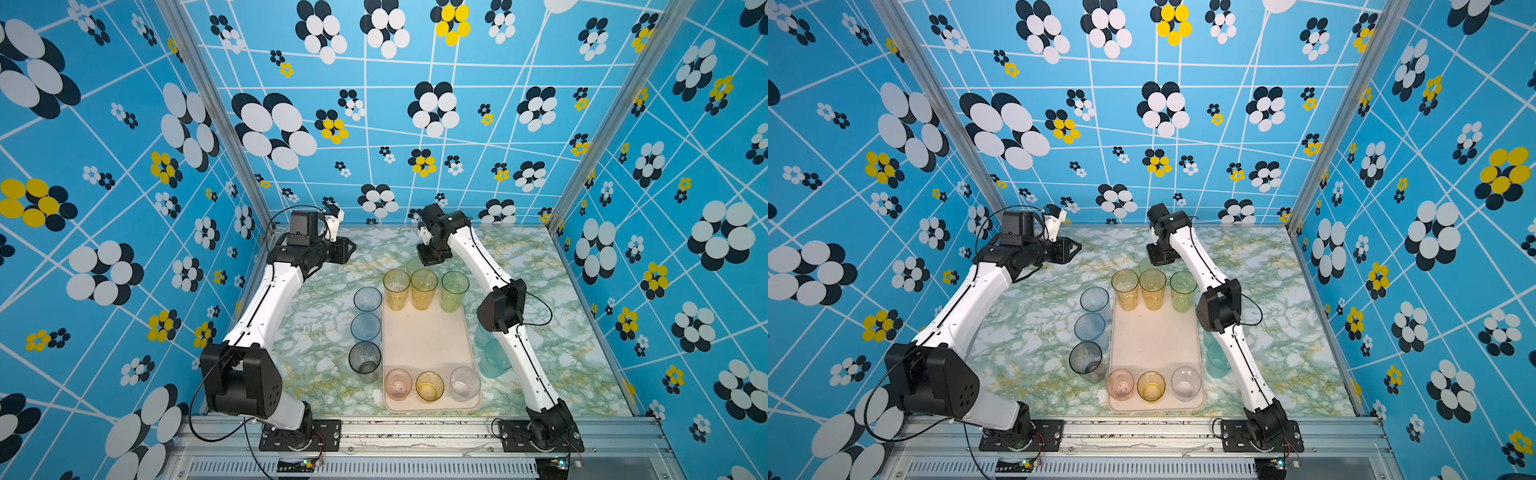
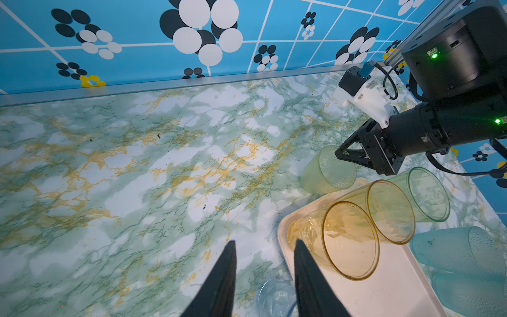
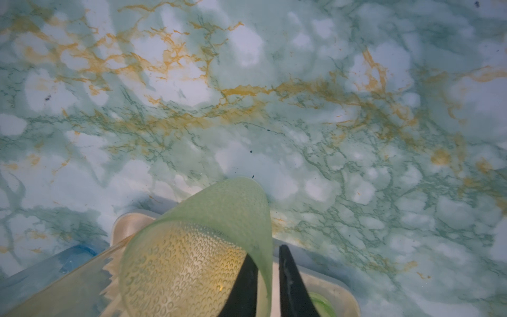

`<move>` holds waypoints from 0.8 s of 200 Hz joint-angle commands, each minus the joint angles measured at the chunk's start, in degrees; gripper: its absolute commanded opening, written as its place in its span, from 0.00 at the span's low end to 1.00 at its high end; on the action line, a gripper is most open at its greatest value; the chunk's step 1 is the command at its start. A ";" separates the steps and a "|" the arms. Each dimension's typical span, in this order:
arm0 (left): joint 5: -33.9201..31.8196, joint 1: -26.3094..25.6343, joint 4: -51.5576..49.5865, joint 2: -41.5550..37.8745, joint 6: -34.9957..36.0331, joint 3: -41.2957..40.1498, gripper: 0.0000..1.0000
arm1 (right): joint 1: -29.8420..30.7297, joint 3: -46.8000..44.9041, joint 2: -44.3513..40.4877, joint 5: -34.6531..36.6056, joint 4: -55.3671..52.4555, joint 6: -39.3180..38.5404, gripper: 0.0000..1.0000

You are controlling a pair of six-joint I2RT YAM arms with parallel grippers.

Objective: Place the glasses into the tray
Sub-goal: Pick up the glass from the top-center of the table.

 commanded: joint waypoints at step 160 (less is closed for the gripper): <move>0.49 0.66 -0.70 -3.26 0.70 -1.12 0.37 | 0.76 1.23 -3.49 6.38 1.88 -1.68 0.00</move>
